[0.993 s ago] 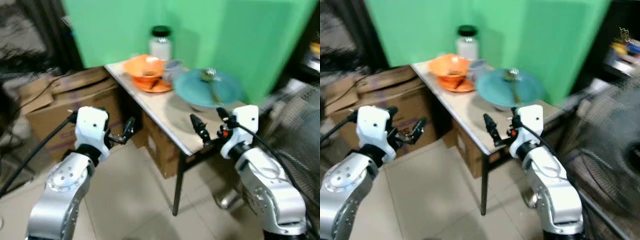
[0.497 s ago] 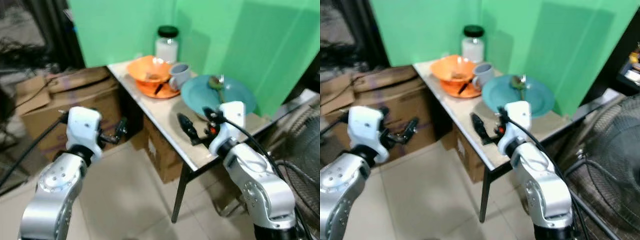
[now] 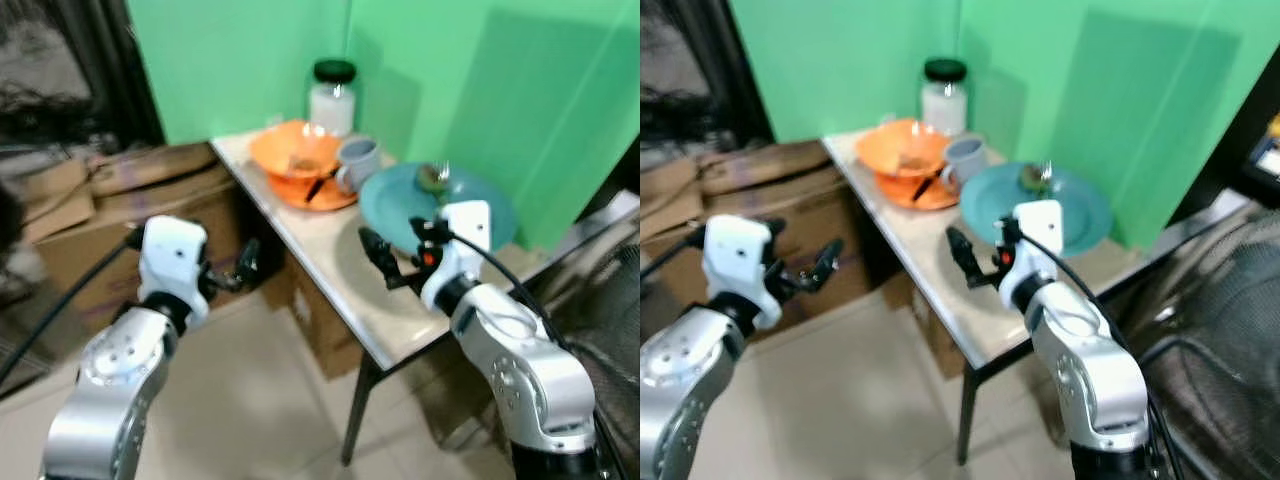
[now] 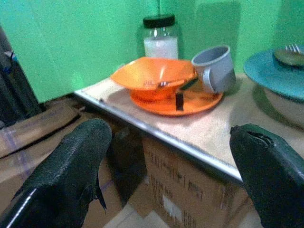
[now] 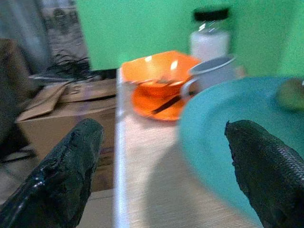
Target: Setting the table
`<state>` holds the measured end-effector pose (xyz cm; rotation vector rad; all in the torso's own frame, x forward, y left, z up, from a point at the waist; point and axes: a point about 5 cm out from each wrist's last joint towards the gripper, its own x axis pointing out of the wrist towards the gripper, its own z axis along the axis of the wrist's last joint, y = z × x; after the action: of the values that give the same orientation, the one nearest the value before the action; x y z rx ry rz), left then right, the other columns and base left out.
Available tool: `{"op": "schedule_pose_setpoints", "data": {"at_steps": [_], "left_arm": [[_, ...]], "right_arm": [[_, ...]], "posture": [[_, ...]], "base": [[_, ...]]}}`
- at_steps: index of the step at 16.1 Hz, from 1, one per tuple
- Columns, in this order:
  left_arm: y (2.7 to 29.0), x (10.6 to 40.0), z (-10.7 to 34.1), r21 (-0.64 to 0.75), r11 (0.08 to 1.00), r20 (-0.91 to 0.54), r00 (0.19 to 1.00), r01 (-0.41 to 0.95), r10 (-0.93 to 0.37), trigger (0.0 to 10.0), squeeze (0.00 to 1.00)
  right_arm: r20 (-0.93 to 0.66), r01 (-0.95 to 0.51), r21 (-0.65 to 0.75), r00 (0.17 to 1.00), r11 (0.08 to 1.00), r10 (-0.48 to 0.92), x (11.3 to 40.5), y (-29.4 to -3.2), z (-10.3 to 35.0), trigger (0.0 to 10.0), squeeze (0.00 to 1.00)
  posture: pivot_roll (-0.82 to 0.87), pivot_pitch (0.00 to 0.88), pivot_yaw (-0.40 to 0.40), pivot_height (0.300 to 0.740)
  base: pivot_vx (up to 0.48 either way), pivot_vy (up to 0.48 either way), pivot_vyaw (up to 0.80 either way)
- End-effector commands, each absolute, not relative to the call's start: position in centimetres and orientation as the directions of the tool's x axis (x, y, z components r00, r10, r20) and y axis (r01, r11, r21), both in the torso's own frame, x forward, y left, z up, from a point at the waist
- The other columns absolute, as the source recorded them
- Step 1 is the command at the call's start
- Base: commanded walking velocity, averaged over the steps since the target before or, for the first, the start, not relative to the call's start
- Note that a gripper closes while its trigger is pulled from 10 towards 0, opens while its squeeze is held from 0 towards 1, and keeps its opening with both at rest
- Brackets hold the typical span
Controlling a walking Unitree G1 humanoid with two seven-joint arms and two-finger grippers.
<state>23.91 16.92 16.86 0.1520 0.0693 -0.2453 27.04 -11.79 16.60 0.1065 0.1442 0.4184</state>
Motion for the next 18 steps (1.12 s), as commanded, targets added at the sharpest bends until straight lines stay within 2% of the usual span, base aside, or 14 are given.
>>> {"op": "schedule_pose_setpoints", "data": {"at_steps": [1,5,9,11,12,14,17,18], "left_arm": [[16.3,24.0,16.8,0.137,0.953,-0.088,0.962,0.27,-0.26,10.0,0.0],[16.1,24.0,16.9,0.139,0.949,-0.082,0.958,0.284,-0.275,10.0,0.0],[16.0,23.9,16.9,0.134,0.939,-0.088,0.947,0.318,-0.308,10.0,0.0],[15.7,23.8,16.6,0.123,0.915,-0.12,0.921,0.385,-0.371,10.0,0.0],[15.3,23.8,16.3,0.123,0.893,-0.143,0.898,0.433,-0.416,10.0,0.0],[14.3,23.5,16.1,0.1,0.84,-0.17,0.842,0.532,-0.513,10.0,0.0],[13.8,23.4,16.5,0.064,0.805,-0.162,0.802,0.59,-0.575,10.0,0.0],[13.6,23.1,16.6,0.047,0.764,-0.17,0.759,0.643,-0.629,10.0,0.0]], "right_arm": [[-0.123,-0.369,0.114,0.916,0.922,0.382,27.4,-12.7,16.8,10.0,0.0],[-0.096,-0.364,0.091,0.923,0.927,0.372,28.5,-12.6,18.3,10.0,0.0],[-0.134,-0.328,0.082,0.932,0.941,0.336,30.2,-12.5,19.1,10.0,0.0],[-0.162,-0.326,0.104,0.927,0.94,0.339,32.1,-11.8,19.6,10.0,0.0],[-0.206,-0.297,0.07,0.93,0.952,0.305,33.1,-11.6,19.3,10.0,0.0],[-0.288,-0.168,-0.013,0.945,0.986,0.157,35.7,-12.1,19.1,10.0,0.0],[-0.311,-0.114,-0.077,0.947,0.99,0.085,37.0,-12.6,19.5,10.0,0.0],[-0.346,-0.121,-0.094,0.935,0.988,0.081,37.4,-12.4,19.5,10.0,0.0]], "posture": [[0.19,0.0,0.004,0.74],[0.19,0.0,-0.003,0.74],[0.19,0.0,-0.008,0.74],[0.19,0.0,-0.008,0.74],[0.19,0.0,-0.007,0.74],[0.19,0.0,-0.011,0.74],[0.2,0.0,-0.02,0.74],[0.2,0.0,-0.025,0.74]], "base": [[0.326,0.0,0.0],[0.299,0.0,0.0],[0.0,0.0,0.0],[0.0,0.0,0.0],[0.0,0.0,0.0],[0.0,0.0,0.0],[0.0,0.0,0.0],[0.0,0.0,0.0]]}}
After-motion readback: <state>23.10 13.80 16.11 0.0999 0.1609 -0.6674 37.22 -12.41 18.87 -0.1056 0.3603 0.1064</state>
